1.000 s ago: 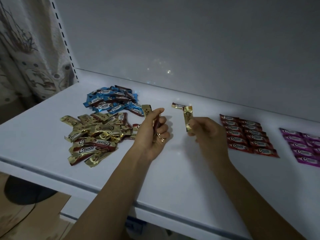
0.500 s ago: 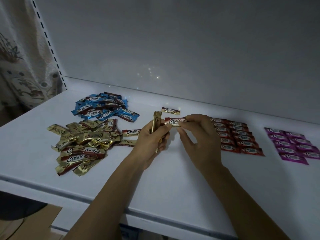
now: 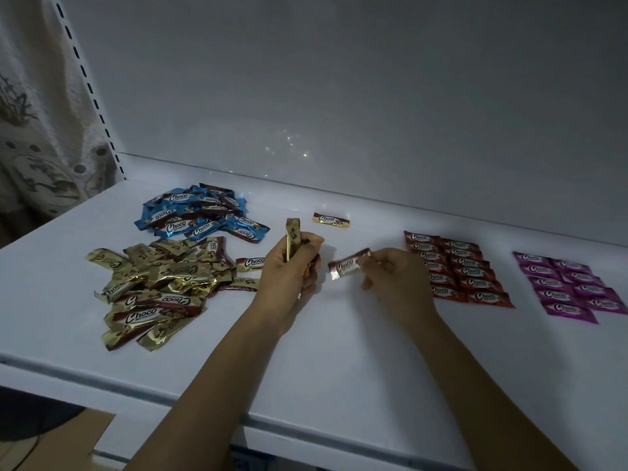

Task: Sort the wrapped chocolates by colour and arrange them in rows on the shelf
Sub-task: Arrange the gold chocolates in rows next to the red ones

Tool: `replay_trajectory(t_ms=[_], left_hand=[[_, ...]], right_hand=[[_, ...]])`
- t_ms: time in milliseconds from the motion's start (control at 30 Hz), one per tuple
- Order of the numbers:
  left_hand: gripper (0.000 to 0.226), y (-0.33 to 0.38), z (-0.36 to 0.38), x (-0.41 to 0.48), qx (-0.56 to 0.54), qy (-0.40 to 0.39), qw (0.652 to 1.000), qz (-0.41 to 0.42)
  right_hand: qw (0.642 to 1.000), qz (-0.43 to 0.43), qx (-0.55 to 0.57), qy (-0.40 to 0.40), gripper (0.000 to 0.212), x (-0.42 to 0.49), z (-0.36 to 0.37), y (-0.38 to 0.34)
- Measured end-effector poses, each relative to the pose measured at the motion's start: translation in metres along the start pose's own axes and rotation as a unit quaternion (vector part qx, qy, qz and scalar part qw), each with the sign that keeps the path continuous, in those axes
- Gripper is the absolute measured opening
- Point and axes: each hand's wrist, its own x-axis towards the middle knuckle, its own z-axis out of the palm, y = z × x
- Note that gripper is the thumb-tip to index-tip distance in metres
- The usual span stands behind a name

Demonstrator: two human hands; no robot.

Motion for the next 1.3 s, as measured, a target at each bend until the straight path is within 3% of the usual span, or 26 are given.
replay_trajectory(t_ms=[67,133,200,267,333,433,600,700,1100,1200,1300], left_hand=[[0.015,0.0,0.0,0.001,-0.01,0.004,1.0,-0.004],[0.015,0.0,-0.001,0.001,-0.01,0.004,1.0,-0.006],[0.016,0.0,-0.002,0.0,-0.012,0.004,1.0,-0.008],[0.017,0.0,-0.002,0.0,-0.015,0.006,1.0,-0.01],[0.016,0.0,-0.002,0.0,-0.019,0.006,1.0,-0.011],[0.014,0.0,-0.002,0.0,-0.025,0.003,1.0,-0.011],[0.011,-0.001,-0.001,0.002,-0.018,0.0,1.0,-0.011],[0.013,0.0,-0.002,0.003,-0.028,0.005,0.999,-0.014],[0.012,0.0,-0.005,0.008,-0.06,0.001,0.998,-0.018],[0.016,0.001,-0.006,0.009,-0.072,0.005,0.997,-0.02],[0.02,0.0,-0.006,0.011,-0.074,0.008,0.997,-0.018]], right_hand=[[0.979,-0.044,-0.199,-0.01,0.019,-0.001,-0.001,0.006],[0.953,-0.06,-0.296,0.004,0.03,-0.004,-0.002,0.003],[0.936,-0.109,-0.333,0.03,0.032,-0.006,-0.003,-0.002],[0.919,-0.224,-0.322,0.029,0.022,-0.01,-0.001,-0.006],[0.877,-0.32,-0.359,-0.002,0.018,-0.013,0.005,-0.006],[0.844,-0.297,-0.437,-0.094,0.031,-0.014,0.014,-0.005],[0.858,-0.162,-0.477,-0.099,0.045,0.03,0.008,-0.003],[0.861,-0.128,-0.477,-0.12,0.046,0.054,0.009,0.0],[0.868,-0.149,-0.465,-0.096,0.036,0.08,0.017,0.011],[0.895,-0.187,-0.401,-0.05,0.03,0.071,0.015,0.007],[0.965,-0.197,-0.171,-0.016,0.017,0.043,0.02,-0.005]])
